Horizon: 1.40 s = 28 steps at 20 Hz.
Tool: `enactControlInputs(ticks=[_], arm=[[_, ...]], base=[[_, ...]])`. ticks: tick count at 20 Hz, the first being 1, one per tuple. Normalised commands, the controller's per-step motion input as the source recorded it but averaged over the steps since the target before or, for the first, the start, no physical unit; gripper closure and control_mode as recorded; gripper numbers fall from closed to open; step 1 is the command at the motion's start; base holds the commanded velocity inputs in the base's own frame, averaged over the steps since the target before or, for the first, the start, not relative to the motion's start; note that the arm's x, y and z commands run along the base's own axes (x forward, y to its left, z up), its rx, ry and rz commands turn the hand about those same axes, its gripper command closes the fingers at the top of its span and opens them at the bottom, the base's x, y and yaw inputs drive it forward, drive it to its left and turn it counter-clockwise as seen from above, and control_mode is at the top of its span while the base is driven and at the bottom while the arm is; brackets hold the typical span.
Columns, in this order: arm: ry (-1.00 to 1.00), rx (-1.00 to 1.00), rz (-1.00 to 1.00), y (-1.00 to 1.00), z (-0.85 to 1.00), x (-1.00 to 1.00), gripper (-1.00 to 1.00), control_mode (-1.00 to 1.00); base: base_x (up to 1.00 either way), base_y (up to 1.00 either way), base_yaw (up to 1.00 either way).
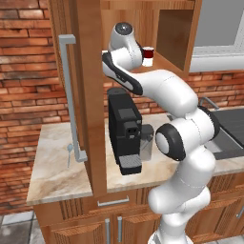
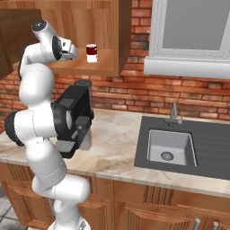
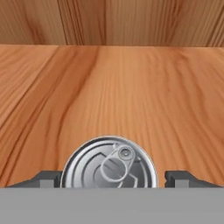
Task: Restock the canned food cabinet by taking the new fresh canned food from the counter and placing it in the cabinet. Then, take the old canned food from the cabinet and place it on the counter.
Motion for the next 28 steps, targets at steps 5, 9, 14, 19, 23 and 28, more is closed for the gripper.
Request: enactControlInputs(ticks=[5,9,14,19,23,28], arm=[[0.00,-0.01,0.00,0.01,-0.16,0.03,1.00,-1.00],[0.00,0.00,0.00,0.00,0.00,0.00,1.00,-1.00],[0.00,0.00,0.01,0.00,0.00,-0.48,1.00,-1.00],[-0.07,0.00,0.04,0.00,0.02,-0.89,1.00,-1.00],[-0.13,0.01,0.01,-0.05,0.13,-1.00,1.00,-1.00],[-0.09,0.02,0.00,-0.11,0.32,-1.00,1.00,-1.00]], base=[[0.00,0.00,0.00],[0.00,0.00,0.00],[0.00,0.00,0.00],[0.00,0.00,0.00],[0.00,0.00,0.00],[0.00,0.00,0.00]])
